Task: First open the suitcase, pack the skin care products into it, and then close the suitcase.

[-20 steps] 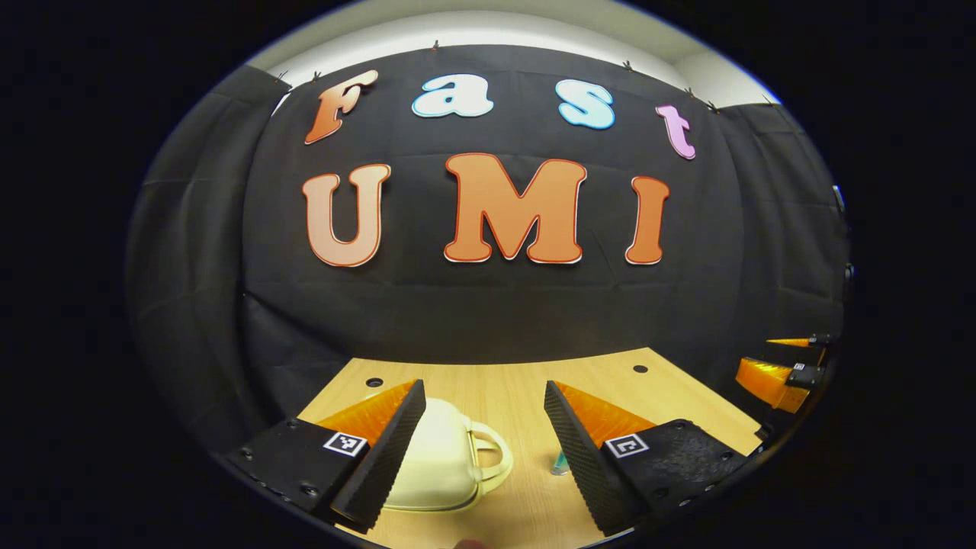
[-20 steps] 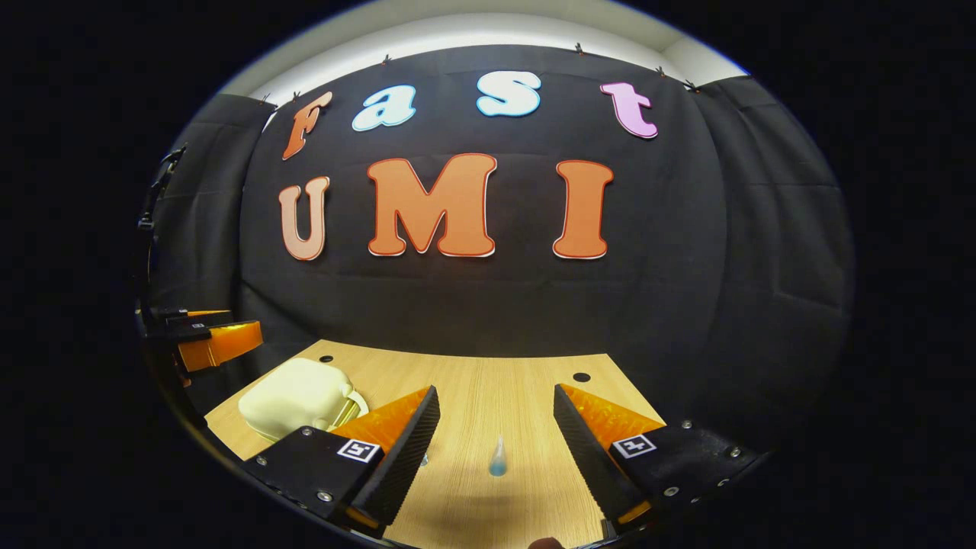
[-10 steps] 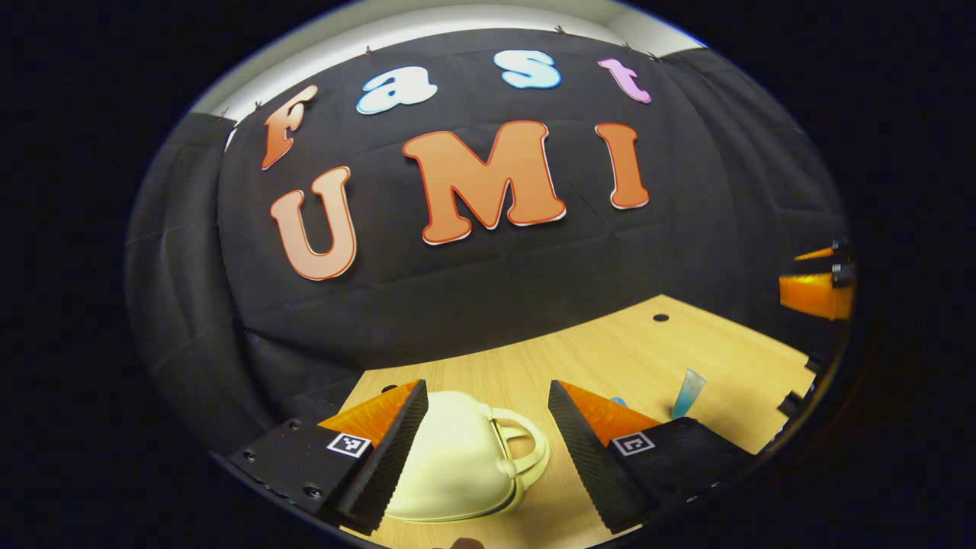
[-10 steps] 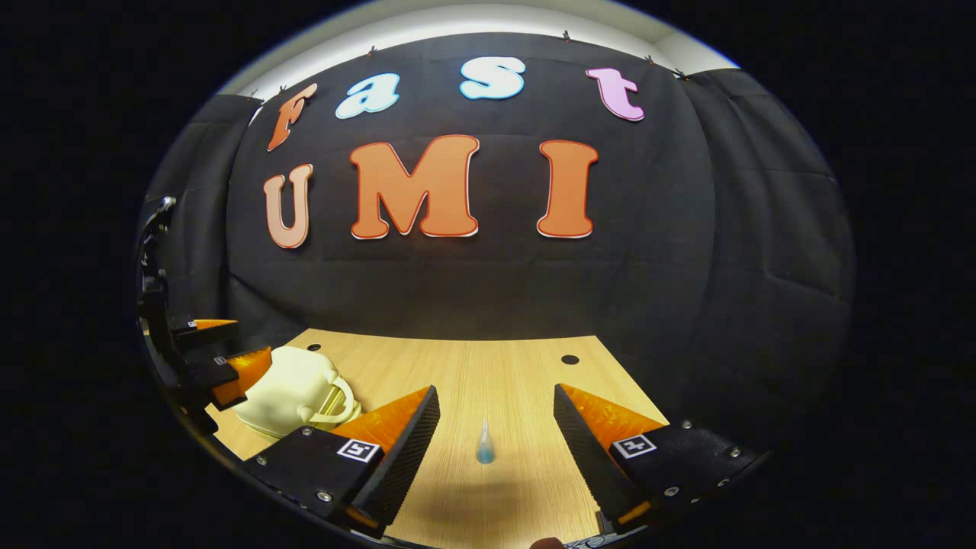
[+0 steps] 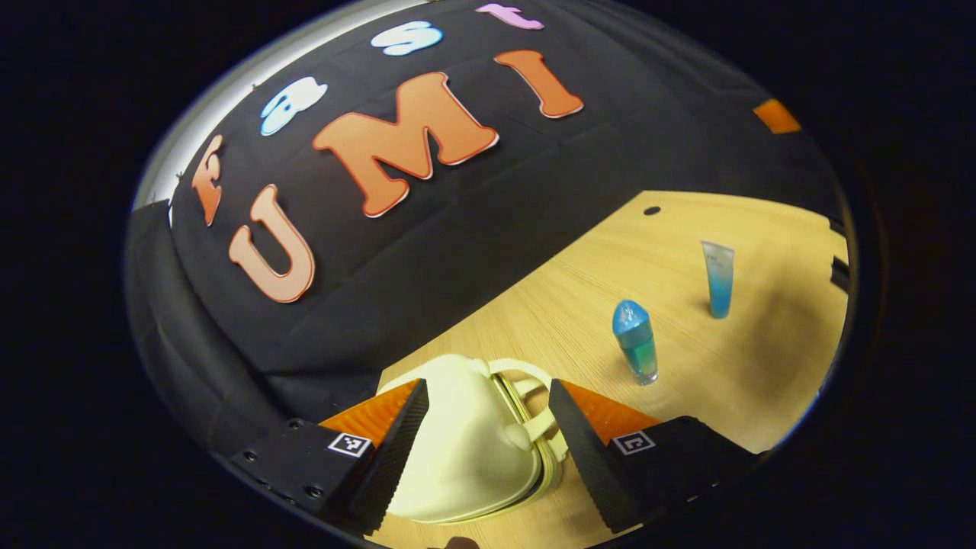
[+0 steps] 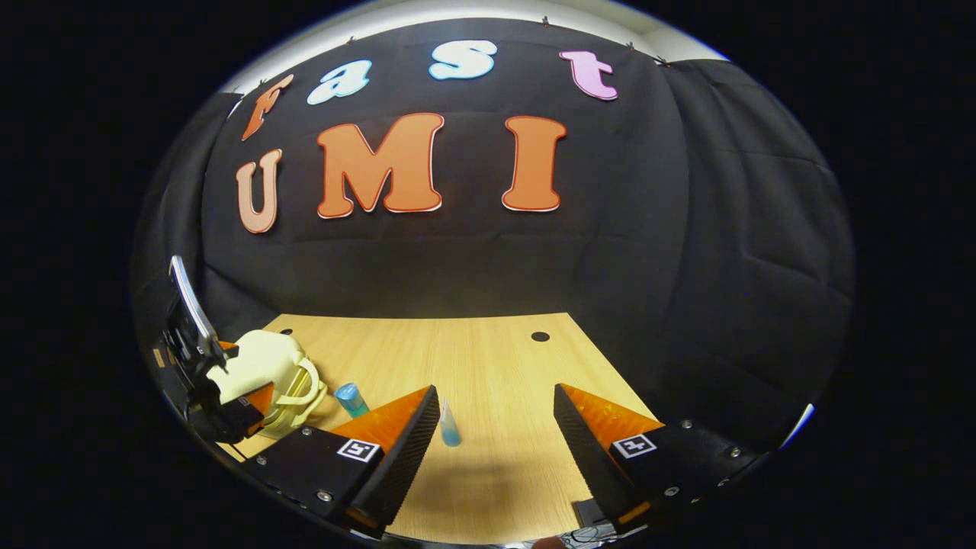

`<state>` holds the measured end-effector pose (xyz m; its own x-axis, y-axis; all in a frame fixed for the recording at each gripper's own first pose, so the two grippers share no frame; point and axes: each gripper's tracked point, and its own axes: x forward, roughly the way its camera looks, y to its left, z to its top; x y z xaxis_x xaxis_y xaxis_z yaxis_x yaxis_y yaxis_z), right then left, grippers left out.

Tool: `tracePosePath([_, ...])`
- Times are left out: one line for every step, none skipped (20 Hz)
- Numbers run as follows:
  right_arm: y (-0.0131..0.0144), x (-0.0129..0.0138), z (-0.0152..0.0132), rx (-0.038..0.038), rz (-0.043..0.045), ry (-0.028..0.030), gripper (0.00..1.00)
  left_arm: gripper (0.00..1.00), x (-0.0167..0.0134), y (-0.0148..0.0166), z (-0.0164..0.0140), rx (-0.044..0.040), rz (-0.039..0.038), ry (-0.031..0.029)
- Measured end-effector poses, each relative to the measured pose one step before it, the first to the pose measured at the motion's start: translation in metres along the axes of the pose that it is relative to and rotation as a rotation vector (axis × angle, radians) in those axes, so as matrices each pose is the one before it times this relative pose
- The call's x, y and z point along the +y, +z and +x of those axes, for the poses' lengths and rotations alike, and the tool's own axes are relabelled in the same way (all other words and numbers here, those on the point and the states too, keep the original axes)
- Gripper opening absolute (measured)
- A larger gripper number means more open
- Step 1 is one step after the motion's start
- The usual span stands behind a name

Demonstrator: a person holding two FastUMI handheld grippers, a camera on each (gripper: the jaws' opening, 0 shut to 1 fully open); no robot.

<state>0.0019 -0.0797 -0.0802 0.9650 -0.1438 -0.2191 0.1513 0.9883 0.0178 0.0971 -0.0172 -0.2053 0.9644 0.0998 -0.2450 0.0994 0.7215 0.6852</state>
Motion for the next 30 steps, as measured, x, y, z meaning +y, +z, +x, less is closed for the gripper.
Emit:
tracePosePath([-0.00185, -0.00243, 0.00103, 0.00625, 0.00606, -0.00246, 0.95, 0.99, -0.00541, -0.00625, 0.00392, 0.01422, 0.03668, -0.00762])
tracePosePath([-0.00155, -0.00217, 0.00153, 0.00628, 0.00502, -0.00215, 0.95, 0.98, -0.00627, -0.00578, 0.00465, 0.01871, 0.03162, -0.00834])
tracePosePath([-0.00132, -0.00164, 0.00216, 0.00512, 0.00412, -0.00144, 0.95, 0.98, -0.0052, -0.00625, 0.00469, 0.01814, 0.02282, -0.00708])
tracePosePath([-0.00152, -0.00183, 0.00184, 0.00458, 0.00326, -0.0003, 0.95, 0.98, -0.00352, -0.00463, 0.00392, 0.01956, 0.02134, -0.00368])
tracePosePath([-0.00151, -0.00138, 0.00191, 0.00402, 0.00324, -0.0003, 0.95, 0.98, -0.0019, -0.0052, 0.00465, 0.02089, 0.02856, 0.00143])
tracePosePath([-0.00113, -0.00132, 0.00181, 0.00412, 0.0027, 0.00017, 0.95, 0.98, -0.00148, -0.00237, 0.00452, 0.01087, 0.03471, 0.00477])
tracePosePath([-0.00102, -0.00133, 0.00175, 0.00407, 0.00149, -0.00048, 0.95, 0.98, -0.00104, -0.00154, 0.00364, 0.00642, 0.03763, 0.00148])
tracePosePath([-0.00169, -0.00226, 0.00188, 0.00474, 0.00038, -0.00159, 0.95, 0.99, -0.00196, -0.0003, 0.00414, 0.00285, 0.03921, 0.00202])
tracePosePath([-0.00171, -0.002, 0.00198, 0.00493, 0.0006, -0.00288, 0.95, 0.98, -0.00249, -0.00137, 0.00404, 0.00694, 0.03896, -0.00184])
tracePosePath([-0.00286, -0.00318, 0.00087, 0.00817, 0.00209, -0.00325, 0.95, 0.98, -0.00126, -0.00179, 0.00385, 0.01415, 0.0353, 0.00158])
tracePosePath([-0.00188, -0.00292, 0.00146, 0.00845, 0.0052, -0.00266, 0.95, 0.98, -0.00119, -0.00186, 0.00407, 0.01107, 0.02558, 0.00157])
tracePosePath([-0.00177, -0.00218, 0.00178, 0.00758, 0.0062, -0.00332, 0.95, 0.98, -0.00219, -0.00139, 0.00458, 0.0146, 0.01734, -0.0028])
tracePosePath([-0.00142, -0.00302, 0.00098, 0.00671, 0.00476, -0.00492, 0.95, 0.98, -0.00208, -0.00107, 0.00376, 0.01805, 0.01117, -0.00626])
tracePosePath([-0.00113, -0.00386, 0.00041, 0.00363, 0.00298, -0.0063, 0.95, 0.98, -0.00182, -0.00074, 0.00339, 0.01348, 0.00641, -0.005])
tracePosePath([-0.00045, -0.00383, 0.00107, 0.00202, 0.00073, -0.00704, 0.95, 0.98, -0.00218, -0.00098, 0.00401, 0.0113, 0.00778, -0.00421])
tracePosePath([-0.00061, -0.00299, 0.00022, 0.00231, -0.00075, -0.00671, 0.95, 0.98, -0.00076, 0.00109, 0.00424, 0.00592, 0.0142, 0.00074])
tracePosePath([-0.00013, -0.00344, 0.00071, 0.00262, 0.00023, -0.00639, 0.95, 0.98, 0.00027, 0.0017, 0.00338, 0.00144, 0.0136, 0.00422])
tracePosePath([-0.00029, -0.00324, 0.00132, 0.00228, 0.00137, -0.00618, 0.95, 0.98, -0.00045, 0.00105, 0.00346, 0.00415, 0.01195, 0.0026])
tracePosePath([0.00009, -0.00328, 0.00061, 0.00105, 0.00315, -0.00588, 0.95, 0.98, 0.00089, 0.00055, 0.00362, 0.00679, 0.0123, 0.00006])
tracePosePath([0.0001, -0.00241, 0.00037, 0.00187, 0.00503, -0.00527, 0.95, 0.98, -0.00087, -0.00025, 0.00368, 0.00904, 0.01167, -0.00549])
tracePosePath([-0.00107, -0.00067, 0.0003, 0.00234, 0.00584, -0.0047, 0.95, 0.98, -0.00368, -0.00317, 0.00294, 0.02131, 0.01046, -0.01912])
tracePosePath([-0.00074, -0.00165, 0.00016, 0.00223, 0.00611, -0.00437, 0.95, 1.0, -0.00357, -0.00032, 0.00181, 0.01003, 0.00048, -0.01133])
tracePosePath([-0.00033, -0.00091, -0.00007, 0.0012, 0.00416, -0.00114, 0.95, 0.86, -0.00342, -0.00098, 0.00348, 0.00805, 0.00426, -0.00933])
tracePosePath([0.00038, -0.00124, -0.00028, -0.00059, 0.00165, -0.00345, 0.95, 0.72, -0.00304, -0.00128, 0.00307, 0.01198, 0.01944, 0.00086])
tracePosePath([-0.00137, -0.00141, -0.00039, -0.00088, -0.00004, -0.00231, 0.95, 0.58, -0.00211, -0.00483, 0.00135, 0.02076, 0.02712, 0.00701])
tracePosePath([-0.00053, -0.00074, -0.00081, 0.00157, -0.00023, -0.00186, 0.95, 0.44, -0.00289, 0.00005, -0.00054, 0.00351, 0.04769, -0.00171])
tracePosePath([0.00017, -0.00032, -0.00054, -0.00064, 0.00058, -0.00056, 0.95, 0.29, -0.00186, 0.00458, -0.00392, 0.00245, 0.0484, 0.00632])
tracePosePath([-0.00021, 0.00016, -0.00078, -0.00285, -0.00364, -0.00012, 0.95, 0.17, -0.00167, 0.00177, 0.00248, -0.00221, 0.0234, 0.00431])
tracePosePath([0.00105, 0.00002, -0.00093, -0.00531, -0.0076, -0.00297, 0.95, 0.1, 0.00056, 0.00057, -0.00224, -0.00202, 0.00149, -0.01251])
tracePosePath([0.00075, -0.00018, -0.00049, -0.00518, -0.00671, -0.0008, 0.95, 0.09, 0.00025, -0.00127, -0.00005, -0.00063, -0.0222, -0.01291])
